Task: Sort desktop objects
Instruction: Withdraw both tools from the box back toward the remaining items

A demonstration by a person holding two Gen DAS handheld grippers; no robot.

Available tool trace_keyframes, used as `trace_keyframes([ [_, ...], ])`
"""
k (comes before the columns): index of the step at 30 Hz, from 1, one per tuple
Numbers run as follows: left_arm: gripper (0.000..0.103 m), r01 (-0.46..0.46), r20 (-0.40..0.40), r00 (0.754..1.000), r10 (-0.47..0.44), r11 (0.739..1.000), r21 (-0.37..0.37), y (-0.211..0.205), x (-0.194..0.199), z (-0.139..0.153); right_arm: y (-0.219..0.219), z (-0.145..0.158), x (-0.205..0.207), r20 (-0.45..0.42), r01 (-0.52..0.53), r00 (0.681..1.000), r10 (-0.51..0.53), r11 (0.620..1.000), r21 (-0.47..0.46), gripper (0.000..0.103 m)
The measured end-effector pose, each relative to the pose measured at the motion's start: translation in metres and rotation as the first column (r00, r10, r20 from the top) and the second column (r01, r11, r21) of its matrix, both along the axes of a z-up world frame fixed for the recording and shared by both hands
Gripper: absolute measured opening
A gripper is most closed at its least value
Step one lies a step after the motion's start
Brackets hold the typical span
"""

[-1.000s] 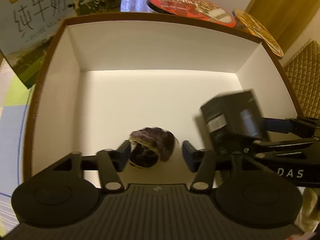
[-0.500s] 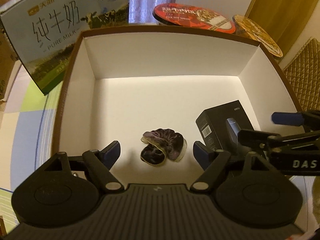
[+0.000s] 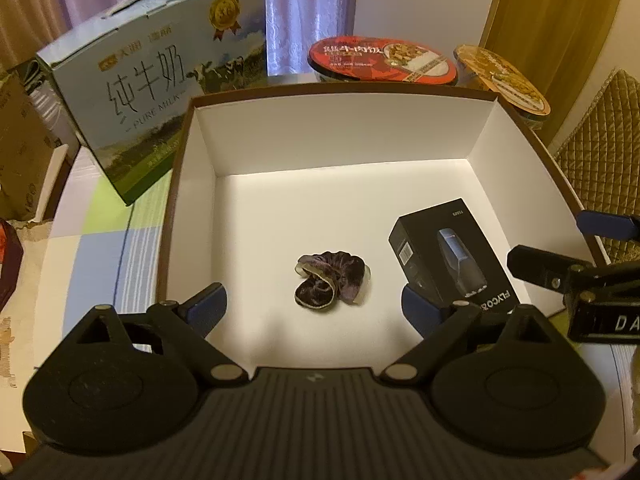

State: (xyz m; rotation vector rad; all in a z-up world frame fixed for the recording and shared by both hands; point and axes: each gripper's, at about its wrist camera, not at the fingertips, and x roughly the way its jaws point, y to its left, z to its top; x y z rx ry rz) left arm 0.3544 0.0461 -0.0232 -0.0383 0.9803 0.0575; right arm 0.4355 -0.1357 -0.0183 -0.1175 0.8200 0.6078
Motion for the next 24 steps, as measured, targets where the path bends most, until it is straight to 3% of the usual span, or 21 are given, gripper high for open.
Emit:
trace_keyframes([
  [9,0.094,-0.012,0.041,0.999,0.010,0.999,0.042,-0.014,-0.027,0.017,-0.017,0.018,-0.020,0.062,0.014,0.998,-0.014,1.000,-0.004,0.101],
  [18,0.094,-0.053,0.100,0.994,0.048,0.997,0.047,-0.023,-0.090,0.033,-0.069,0.040,-0.066,0.160,-0.017,0.987,0.012,1.000,0.027,0.101],
  [24,0.094,-0.093,0.089,0.992,0.089,0.995,0.042,-0.035,-0.146,0.025,-0.114,0.024,-0.106,0.118,-0.047,0.992,0.043,0.998,0.034,0.101],
])
